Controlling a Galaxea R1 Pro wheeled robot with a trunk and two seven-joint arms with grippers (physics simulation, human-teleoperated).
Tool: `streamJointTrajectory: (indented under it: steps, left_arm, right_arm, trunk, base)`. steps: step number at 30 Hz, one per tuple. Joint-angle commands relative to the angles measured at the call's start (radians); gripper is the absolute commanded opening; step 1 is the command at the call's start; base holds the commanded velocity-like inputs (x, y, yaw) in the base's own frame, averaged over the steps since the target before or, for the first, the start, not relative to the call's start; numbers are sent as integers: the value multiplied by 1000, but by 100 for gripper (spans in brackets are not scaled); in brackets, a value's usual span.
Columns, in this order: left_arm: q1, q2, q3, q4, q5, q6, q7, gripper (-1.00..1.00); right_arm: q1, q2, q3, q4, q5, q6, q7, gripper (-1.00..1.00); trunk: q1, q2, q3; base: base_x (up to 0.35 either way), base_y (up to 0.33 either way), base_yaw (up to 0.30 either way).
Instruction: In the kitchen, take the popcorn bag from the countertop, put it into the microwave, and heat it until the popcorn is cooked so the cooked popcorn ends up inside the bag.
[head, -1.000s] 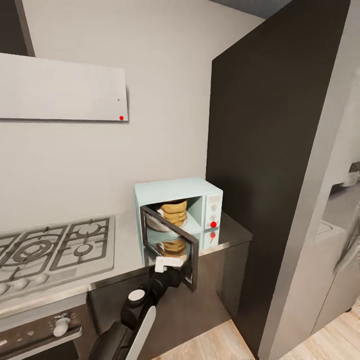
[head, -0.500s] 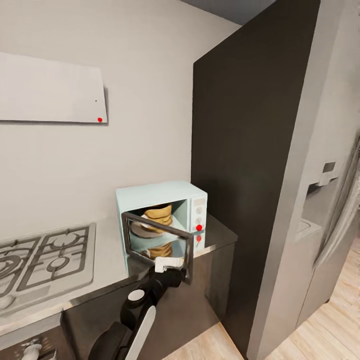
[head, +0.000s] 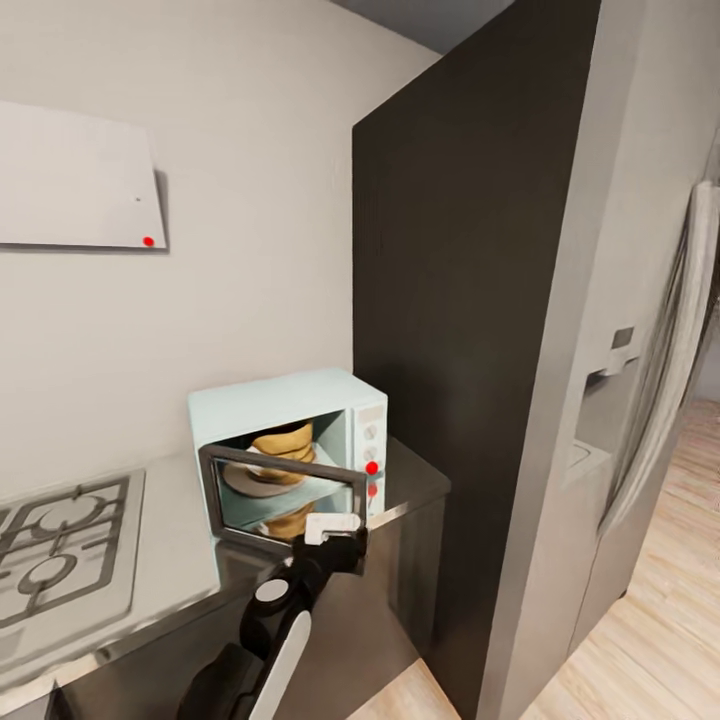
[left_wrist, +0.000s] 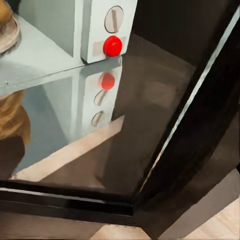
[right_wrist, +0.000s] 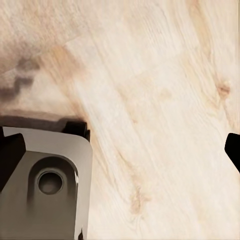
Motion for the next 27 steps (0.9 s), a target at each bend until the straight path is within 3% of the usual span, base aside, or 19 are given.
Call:
streamJointTrajectory:
  steps: [1, 27]
  left_arm:
    - [-1, 1, 3, -2, -12, 8, 39, 100]
    - [-1, 1, 1, -2, -11, 6, 56, 100]
  right_arm:
    - [-1, -1, 7, 1, 5, 0, 2, 100]
    - [-1, -2, 6, 1, 7, -1, 2, 100]
  trunk:
    - [0, -1, -1]
    - [0, -1, -1]
  base:
    - [99, 0, -11]
    - [97, 0, 0]
